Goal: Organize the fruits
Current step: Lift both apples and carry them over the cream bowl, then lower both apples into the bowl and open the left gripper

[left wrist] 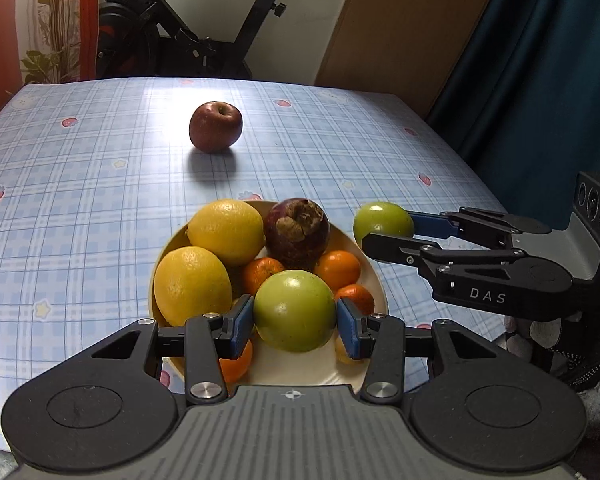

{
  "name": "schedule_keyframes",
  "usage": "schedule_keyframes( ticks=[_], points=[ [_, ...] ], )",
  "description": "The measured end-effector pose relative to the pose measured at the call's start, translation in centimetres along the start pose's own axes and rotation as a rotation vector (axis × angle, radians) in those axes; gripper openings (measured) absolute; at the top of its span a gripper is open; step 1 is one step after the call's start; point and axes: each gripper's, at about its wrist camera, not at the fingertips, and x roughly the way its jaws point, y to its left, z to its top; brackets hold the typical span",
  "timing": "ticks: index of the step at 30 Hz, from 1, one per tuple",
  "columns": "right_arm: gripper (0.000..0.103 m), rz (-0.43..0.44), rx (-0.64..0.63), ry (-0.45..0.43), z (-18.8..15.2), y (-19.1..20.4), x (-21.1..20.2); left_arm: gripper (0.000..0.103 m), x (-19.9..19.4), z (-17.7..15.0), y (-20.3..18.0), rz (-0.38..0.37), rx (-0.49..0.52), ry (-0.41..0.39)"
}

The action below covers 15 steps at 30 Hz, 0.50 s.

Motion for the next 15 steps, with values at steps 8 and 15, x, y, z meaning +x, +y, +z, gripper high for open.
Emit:
schedule_keyframes(
  ticks=[8,15],
  points=[
    [0.048,0.025,-0.005,0.002,-0.5,0.9,0.4,0.047,0.7,-1.3,0.5,0.020,-0.022,0.030],
    [0.048,0.039,-0.009,0.019,-1.1,0.8,1.1,0.047,1.2,-1.8,0.6,0.016,-0.042,0.045]
  ],
)
